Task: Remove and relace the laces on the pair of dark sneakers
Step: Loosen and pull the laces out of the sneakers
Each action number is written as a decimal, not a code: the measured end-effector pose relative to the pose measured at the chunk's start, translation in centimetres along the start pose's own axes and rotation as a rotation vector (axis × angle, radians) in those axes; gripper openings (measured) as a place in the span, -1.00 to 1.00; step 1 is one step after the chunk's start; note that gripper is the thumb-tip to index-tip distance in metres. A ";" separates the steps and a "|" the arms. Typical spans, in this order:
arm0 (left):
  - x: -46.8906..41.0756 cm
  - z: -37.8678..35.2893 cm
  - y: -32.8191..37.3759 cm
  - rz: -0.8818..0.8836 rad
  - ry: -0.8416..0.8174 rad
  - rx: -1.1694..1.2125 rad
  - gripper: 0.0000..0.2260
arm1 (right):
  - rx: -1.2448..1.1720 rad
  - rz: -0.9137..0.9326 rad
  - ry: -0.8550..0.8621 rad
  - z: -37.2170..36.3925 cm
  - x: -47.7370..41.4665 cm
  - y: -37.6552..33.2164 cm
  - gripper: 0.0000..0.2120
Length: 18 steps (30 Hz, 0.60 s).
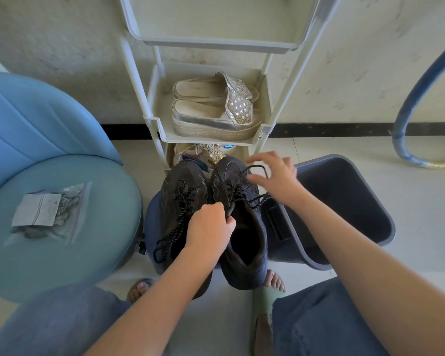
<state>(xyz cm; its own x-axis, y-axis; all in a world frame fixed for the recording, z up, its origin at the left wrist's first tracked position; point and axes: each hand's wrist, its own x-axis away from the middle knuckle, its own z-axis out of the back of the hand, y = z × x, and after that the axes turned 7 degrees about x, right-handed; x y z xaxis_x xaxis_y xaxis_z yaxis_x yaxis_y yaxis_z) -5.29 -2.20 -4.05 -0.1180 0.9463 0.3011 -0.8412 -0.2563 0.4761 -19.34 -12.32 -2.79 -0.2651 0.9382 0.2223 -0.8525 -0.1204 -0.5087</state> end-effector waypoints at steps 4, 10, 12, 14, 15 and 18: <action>-0.1 0.0 0.2 -0.022 0.032 -0.028 -0.71 | 0.241 0.238 -0.249 -1.6 0.5 -1.0 -0.87; 0.0 -0.3 0.1 -0.046 0.031 -0.043 -0.73 | 0.187 0.247 -0.278 -2.1 -0.1 -1.1 -0.91; 0.0 -0.3 0.0 -0.051 0.033 -0.045 -0.73 | 0.244 0.300 -0.350 -2.3 -0.1 -1.0 -0.76; -0.1 -0.2 -0.1 -0.037 0.029 -0.030 -0.73 | 0.320 0.343 -0.375 -2.3 -0.1 -0.9 -0.74; -0.2 -0.3 -0.1 -0.031 0.023 -0.020 -0.73 | 0.338 0.365 -0.372 -2.3 -0.2 -1.0 -0.75; -0.2 -0.3 -0.2 -0.030 0.011 -0.002 -0.73 | 0.334 0.462 -0.375 -2.4 -0.2 -1.4 -0.68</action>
<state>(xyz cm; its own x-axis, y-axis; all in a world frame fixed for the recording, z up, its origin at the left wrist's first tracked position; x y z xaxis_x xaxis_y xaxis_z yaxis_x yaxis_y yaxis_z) -5.31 -2.27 -4.46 -0.0983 0.9556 0.2778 -0.8457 -0.2274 0.4827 -17.06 -11.56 -4.09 -0.7222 0.5979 0.3479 -0.6916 -0.6315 -0.3505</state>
